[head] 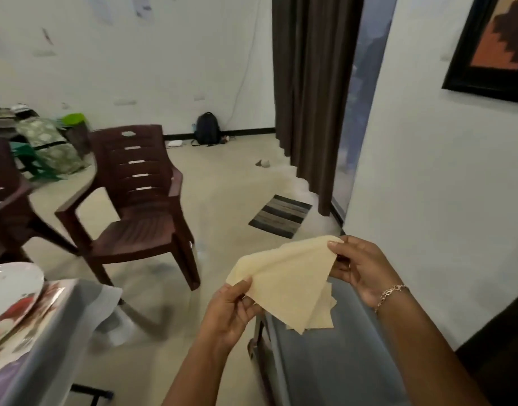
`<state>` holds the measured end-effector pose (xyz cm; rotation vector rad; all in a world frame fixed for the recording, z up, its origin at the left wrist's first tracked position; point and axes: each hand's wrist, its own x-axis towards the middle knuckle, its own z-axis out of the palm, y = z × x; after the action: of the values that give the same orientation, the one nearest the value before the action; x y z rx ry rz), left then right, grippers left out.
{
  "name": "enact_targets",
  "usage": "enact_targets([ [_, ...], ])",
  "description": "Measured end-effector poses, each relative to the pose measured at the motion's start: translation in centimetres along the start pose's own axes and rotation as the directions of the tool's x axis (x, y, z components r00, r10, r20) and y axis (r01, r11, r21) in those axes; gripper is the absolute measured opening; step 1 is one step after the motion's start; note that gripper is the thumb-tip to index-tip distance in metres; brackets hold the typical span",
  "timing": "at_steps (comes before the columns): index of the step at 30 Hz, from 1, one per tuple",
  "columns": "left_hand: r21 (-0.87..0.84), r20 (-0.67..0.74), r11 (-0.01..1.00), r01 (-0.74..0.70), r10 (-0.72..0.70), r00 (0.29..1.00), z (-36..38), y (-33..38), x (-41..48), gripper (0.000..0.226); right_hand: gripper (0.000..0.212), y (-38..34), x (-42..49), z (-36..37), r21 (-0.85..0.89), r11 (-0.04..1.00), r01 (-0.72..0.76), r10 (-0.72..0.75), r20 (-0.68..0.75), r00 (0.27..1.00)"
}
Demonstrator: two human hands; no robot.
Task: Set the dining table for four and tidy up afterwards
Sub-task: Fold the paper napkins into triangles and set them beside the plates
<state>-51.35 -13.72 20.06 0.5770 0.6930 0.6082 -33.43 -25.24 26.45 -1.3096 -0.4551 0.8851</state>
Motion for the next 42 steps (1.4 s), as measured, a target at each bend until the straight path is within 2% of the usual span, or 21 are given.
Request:
enact_targets([
  [6,0.201,-0.077,0.938,-0.283,0.303,0.950,-3.2,4.5,-6.1,0.017,0.006,0.0,-1.4,4.6,-0.182,0.981,0.073,-0.049,0.133,0.990],
  [14,0.303,-0.250,0.829,-0.470,0.546,0.800,-10.3,9.6,-15.4,0.014,0.008,1.5,-4.5,14.3,-0.148,0.985,0.083,-0.032,0.318,0.948],
  [17,0.346,-0.305,0.796,-0.497,0.596,0.743,-14.3,11.5,-19.7,0.016,0.011,3.4,-6.8,19.1,-0.129,0.990,0.065,-0.011,0.384,0.923],
  [23,0.489,-0.327,0.680,-0.547,0.724,0.608,-22.6,14.8,-29.9,0.012,0.014,7.7,-13.5,29.0,-0.098,0.995,0.030,0.024,0.512,0.859],
  [27,0.570,-0.311,0.583,-0.579,0.805,0.505,-27.3,15.9,-35.5,0.018,0.018,9.6,-17.4,33.9,-0.075,0.991,0.112,-0.044,0.605,0.795],
  [31,0.622,-0.287,0.483,-0.616,0.873,0.395,-30.4,16.4,-39.4,0.049,0.021,10.7,-20.3,37.0,-0.071,0.974,0.213,-0.119,0.640,0.759],
  [35,0.656,-0.264,0.407,-0.635,0.913,0.311,-32.1,16.5,-42.5,0.049,0.021,11.3,-22.9,39.2,-0.061,0.943,0.326,-0.210,0.650,0.730],
  [39,0.659,-0.291,0.387,-0.645,0.922,0.256,-33.1,16.4,-44.6,0.031,0.019,11.3,-25.3,40.9,-0.022,0.932,0.361,-0.253,0.675,0.693],
  [42,0.639,-0.308,0.422,-0.643,0.906,0.289,-33.6,16.4,-46.1,0.025,0.018,11.3,-26.5,41.8,-0.033,0.933,0.358,-0.243,0.676,0.696],
])
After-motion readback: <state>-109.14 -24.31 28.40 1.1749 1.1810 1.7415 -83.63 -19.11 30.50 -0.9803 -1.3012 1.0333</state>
